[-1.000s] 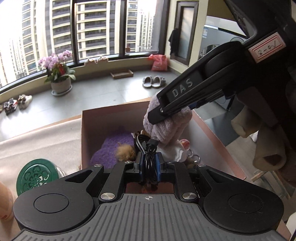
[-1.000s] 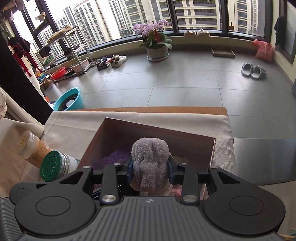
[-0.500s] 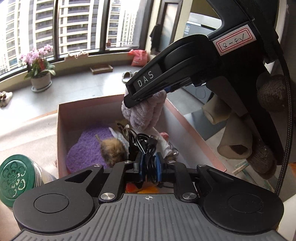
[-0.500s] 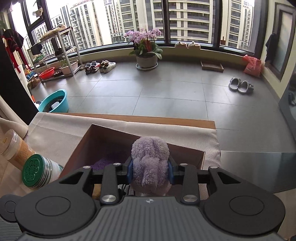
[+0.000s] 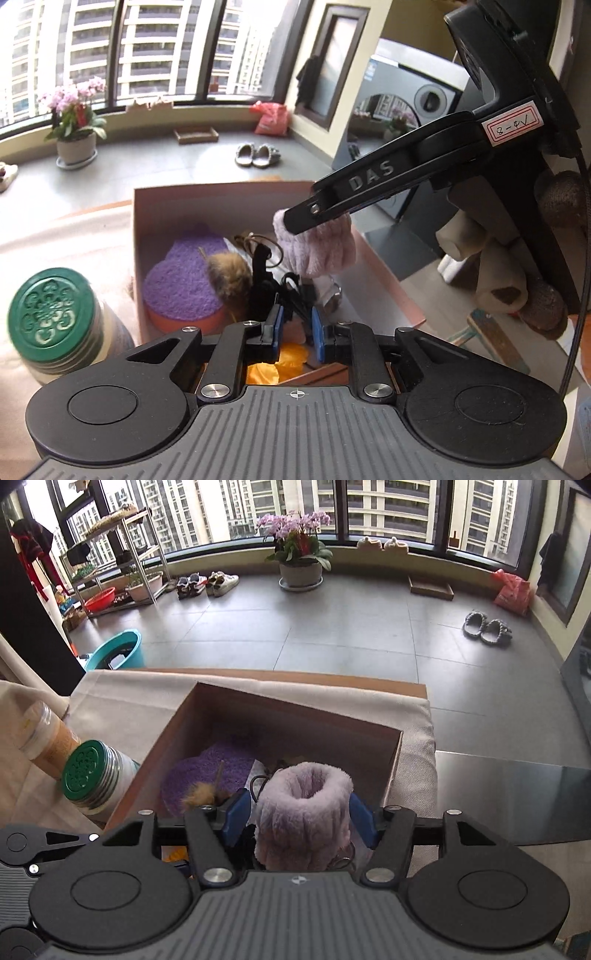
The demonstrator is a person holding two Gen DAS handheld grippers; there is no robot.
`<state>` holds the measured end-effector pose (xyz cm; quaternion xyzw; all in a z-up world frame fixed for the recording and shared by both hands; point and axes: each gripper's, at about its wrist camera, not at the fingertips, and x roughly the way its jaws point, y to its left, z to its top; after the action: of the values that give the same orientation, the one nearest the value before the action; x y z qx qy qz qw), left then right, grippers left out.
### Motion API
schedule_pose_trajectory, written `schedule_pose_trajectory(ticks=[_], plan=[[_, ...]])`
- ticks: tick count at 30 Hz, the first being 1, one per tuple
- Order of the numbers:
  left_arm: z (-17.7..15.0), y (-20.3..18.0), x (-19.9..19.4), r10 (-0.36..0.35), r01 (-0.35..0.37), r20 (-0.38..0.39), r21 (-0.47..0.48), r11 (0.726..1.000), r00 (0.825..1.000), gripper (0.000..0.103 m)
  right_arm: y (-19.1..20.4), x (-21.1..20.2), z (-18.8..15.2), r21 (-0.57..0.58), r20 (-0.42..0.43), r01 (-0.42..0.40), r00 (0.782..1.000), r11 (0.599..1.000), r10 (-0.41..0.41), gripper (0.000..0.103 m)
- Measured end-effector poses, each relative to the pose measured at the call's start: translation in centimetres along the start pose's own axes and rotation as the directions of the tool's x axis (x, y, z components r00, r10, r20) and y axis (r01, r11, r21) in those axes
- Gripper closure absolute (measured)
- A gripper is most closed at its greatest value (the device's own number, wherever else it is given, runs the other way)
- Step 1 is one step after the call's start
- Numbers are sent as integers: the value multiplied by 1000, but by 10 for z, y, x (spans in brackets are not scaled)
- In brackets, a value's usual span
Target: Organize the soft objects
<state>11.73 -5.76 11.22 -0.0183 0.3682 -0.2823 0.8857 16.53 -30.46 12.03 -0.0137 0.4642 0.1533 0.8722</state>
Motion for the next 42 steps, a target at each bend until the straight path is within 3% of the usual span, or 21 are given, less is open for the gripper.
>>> schedule_pose_trajectory(ticks=[4, 7, 13, 16, 18, 22, 25, 29, 33, 39, 42], plan=[[-11, 2, -23, 3, -3, 47, 2, 1000, 999, 84, -3, -7, -2, 19, 26, 32, 999, 999, -33, 46], [-24, 6, -38, 16, -17, 65, 8, 1000, 998, 84, 3, 8, -15, 30, -37, 77, 996, 997, -76, 57], [-59, 36, -79, 179, -175, 82, -44, 983, 980, 84, 23, 4, -36, 6, -41, 158, 987, 987, -157, 58], [-84, 56, -101, 281, -278, 72, -53, 959, 957, 84, 29, -21, -44, 62, 28, 148, 988, 987, -150, 55], [-102, 66, -110, 331, -329, 75, -44, 943, 941, 84, 38, -38, -55, 90, 96, 127, 986, 988, -135, 41], [-134, 86, -128, 462, -457, 62, -71, 886, 885, 84, 76, -58, -88, 47, 190, 107, 975, 993, -114, 38], [-145, 95, -133, 530, -527, 25, -84, 846, 848, 84, 108, -52, -110, -15, 199, 77, 977, 997, -73, 34], [-150, 96, -122, 514, -511, 23, -85, 855, 857, 85, 156, -22, -139, -111, 189, 69, 981, 991, -47, 25], [-149, 86, -112, 443, -439, 51, -73, 895, 895, 85, 169, 21, -147, -87, 66, 13, 998, 996, -7, 23], [-143, 64, -90, 451, -447, 91, -60, 892, 888, 85, 169, 40, -155, -75, 118, 73, 991, 994, -64, 0], [-140, 61, -84, 444, -437, 99, -84, 895, 891, 85, 161, 42, -159, -42, 174, 95, 981, 995, -87, 0]])
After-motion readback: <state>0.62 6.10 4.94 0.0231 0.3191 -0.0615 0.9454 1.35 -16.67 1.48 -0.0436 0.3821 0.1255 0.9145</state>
